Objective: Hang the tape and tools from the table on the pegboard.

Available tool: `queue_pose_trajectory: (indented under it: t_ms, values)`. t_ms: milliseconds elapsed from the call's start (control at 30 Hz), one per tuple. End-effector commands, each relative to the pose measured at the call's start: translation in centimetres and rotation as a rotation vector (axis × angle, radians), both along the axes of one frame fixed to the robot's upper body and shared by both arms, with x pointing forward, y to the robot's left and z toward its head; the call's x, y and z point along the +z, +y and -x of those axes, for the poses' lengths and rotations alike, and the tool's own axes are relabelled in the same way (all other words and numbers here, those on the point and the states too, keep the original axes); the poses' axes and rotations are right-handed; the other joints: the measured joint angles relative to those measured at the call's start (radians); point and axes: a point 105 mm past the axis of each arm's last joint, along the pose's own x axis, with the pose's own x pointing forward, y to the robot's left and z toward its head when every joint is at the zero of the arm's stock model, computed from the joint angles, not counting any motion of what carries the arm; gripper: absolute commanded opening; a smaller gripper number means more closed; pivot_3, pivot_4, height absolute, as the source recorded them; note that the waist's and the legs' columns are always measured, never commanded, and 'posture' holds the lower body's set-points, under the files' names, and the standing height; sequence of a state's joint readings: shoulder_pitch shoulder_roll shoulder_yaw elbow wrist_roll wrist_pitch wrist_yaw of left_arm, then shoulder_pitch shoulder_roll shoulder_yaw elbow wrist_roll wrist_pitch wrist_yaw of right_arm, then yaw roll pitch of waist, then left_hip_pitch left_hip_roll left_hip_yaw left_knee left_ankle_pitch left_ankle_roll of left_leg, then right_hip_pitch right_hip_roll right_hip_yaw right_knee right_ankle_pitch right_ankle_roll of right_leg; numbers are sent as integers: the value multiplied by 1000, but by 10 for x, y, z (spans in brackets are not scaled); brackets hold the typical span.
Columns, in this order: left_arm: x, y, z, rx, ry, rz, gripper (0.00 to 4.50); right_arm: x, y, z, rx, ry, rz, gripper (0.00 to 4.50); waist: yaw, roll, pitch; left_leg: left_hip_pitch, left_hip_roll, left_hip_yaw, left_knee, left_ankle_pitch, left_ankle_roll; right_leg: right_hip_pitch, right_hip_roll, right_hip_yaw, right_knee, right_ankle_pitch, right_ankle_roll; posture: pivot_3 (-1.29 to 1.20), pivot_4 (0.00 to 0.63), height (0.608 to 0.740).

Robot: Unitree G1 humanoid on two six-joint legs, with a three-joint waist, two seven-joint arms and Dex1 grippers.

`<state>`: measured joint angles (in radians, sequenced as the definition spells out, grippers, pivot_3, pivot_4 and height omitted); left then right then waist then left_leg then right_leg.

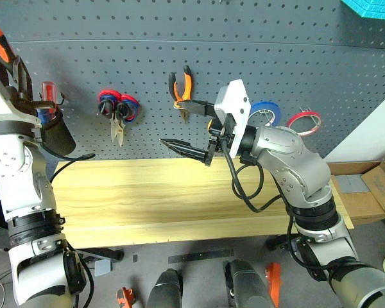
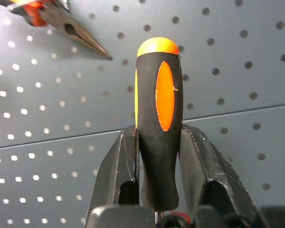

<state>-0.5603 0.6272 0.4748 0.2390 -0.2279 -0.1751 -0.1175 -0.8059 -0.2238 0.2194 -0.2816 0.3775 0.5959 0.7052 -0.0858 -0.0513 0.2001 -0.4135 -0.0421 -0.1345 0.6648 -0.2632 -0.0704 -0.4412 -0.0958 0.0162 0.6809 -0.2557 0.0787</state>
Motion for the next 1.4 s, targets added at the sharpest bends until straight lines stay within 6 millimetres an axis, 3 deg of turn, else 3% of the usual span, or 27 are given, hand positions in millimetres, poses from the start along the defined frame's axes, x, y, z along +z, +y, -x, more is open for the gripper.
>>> queue_pose_trajectory:
  t_ms: [33, 167, 500, 533, 633, 700, 833, 933, 1000, 1067, 1133, 1200, 1300, 1400]
  values:
    - [8, 9, 10, 59, -32, -17, 835, 15, 1, 8, 29, -55, -38, 4407, 1, 0, -3, 0, 0, 0, 0, 0, 0, 0, 0, 0, 0, 0, 0, -9, 132, 740]
    - [-5, 19, 6, 75, -9, 35, 835, 16, 1, 9, 32, -56, -40, 4407, 2, 0, -7, 1, 0, 0, 0, 0, 0, 1, 0, 0, 1, 0, 0, -12, 131, 740]
    - [-8, 28, 11, 99, -64, 137, 4245, 13, -1, 8, 21, -56, -26, 4407, 0, -1, -9, 2, 0, 0, 0, 0, 0, 1, 0, 0, 1, 1, -1, -23, 133, 740]
    - [-6, 29, 14, 99, -81, 147, 4486, 13, -2, 8, 19, -56, -26, 4407, 0, -1, -9, 3, 0, 0, 0, 0, 0, 1, 0, 0, 1, 1, -1, -23, 133, 740]
    - [9, 22, 23, 84, -148, 144, 4486, 13, -6, 8, 13, -56, -29, 4407, 1, -1, -10, 3, 0, 0, 0, 0, 0, 1, 0, 0, 1, 1, -1, -20, 128, 740]
    - [22, 9, 25, 52, -176, 112, 4486, 13, -11, 7, 8, -54, -35, 4407, 2, -3, -11, 3, 0, 0, 0, 0, 0, 1, 0, 0, 1, 1, -1, -16, 122, 740]
    - [52, -41, 20, -143, -172, -20, 4486, 14, -28, 9, 0, -34, -67, 4407, 11, -4, -16, 3, 0, -1, 0, 0, 0, 2, 0, 0, 1, 1, -1, -15, 113, 740]
    - [49, -96, 11, -382, -62, -128, 4486, 8, -44, 11, -21, 8, -77, 4407, 12, -3, -29, 3, 0, 0, 0, 0, 0, 4, 0, 0, 0, 1, -1, -17, 104, 740]
    - [21, -136, 3, -580, 112, -138, 4486, -4, -56, 12, -60, 37, -51, 4407, 11, 1, -39, 4, 0, 1, 0, 0, 0, 5, 0, 1, -1, 1, -1, -26, 97, 740]
    - [-18, -161, 2, -689, 291, -132, 4486, -19, -66, 15, -107, 76, -30, 4407, 7, 7, -44, 9, 0, 1, -1, 0, 1, 10, 0, 1, -1, 1, -1, -37, 92, 740]
    - [-48, -165, 3, -680, 405, -88, 4486, -35, -73, 16, -158, 117, -14, 4407, 1, 17, -51, 18, 0, 2, -4, -3, 6, 21, 1, 2, -4, 0, 0, -49, 88, 740]
    - [-68, -169, 3, -659, 490, -50, 4486, -50, -78, 18, -191, 146, 3, 4407, -4, 19, -52, 24, 2, 6, -4, -4, 8, 22, 4, 7, -1, -1, 0, -49, 83, 740]
    - [-107, -163, 3, -601, 578, 96, 4486, -84, -91, 15, -301, 231, 14, 4407, -1, 21, -54, 32, 6, 4, -3, -4, 8, 28, 9, 7, 0, 1, -2, -58, 74, 740]
    - [-139, -152, 4, -529, 648, 173, 4486, -113, -108, 5, -438, 259, 21, 4407, 4, 23, -60, 48, 7, 5, -4, -4, 8, 48, 10, 5, -3, 0, -1, -51, 59, 740]
